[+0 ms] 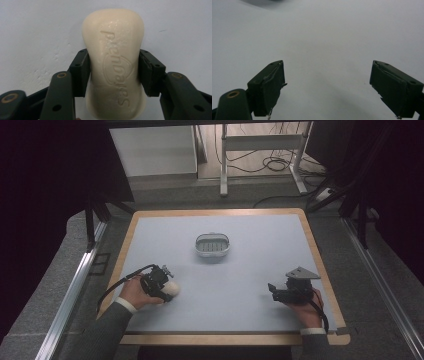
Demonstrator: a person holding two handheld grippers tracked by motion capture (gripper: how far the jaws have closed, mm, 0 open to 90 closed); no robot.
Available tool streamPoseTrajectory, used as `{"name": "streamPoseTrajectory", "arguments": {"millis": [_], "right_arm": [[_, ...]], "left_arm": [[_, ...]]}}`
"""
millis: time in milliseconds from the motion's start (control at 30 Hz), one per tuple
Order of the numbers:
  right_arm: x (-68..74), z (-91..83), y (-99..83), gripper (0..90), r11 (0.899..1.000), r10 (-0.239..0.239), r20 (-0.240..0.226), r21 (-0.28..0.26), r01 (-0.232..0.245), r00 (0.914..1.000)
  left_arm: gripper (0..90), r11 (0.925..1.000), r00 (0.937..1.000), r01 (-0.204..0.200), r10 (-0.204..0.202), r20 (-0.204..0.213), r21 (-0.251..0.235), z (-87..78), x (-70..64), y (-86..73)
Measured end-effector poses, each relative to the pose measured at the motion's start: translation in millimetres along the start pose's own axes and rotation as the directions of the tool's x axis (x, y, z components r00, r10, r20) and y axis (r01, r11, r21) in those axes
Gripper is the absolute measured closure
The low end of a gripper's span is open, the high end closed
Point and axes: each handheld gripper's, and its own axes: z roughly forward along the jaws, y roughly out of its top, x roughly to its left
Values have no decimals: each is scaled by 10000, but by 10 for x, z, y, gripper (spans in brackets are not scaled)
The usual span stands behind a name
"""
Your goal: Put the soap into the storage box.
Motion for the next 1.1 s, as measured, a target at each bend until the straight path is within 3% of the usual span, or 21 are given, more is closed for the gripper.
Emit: {"name": "streamPoseTrajectory", "arguments": {"millis": [500, 1100], "right_arm": [[-4, -3, -3, 125, 10000, -7, 161, 9, 7, 9999], [-12, 4, -11, 125, 10000, 50, 212, 63, -51, 9998]], "left_arm": [[501, 10000, 9999, -24, 25, 136, -91, -25, 30, -10], [501, 9968, 9998, 126, -116, 131, -790, -290, 218, 140]]}}
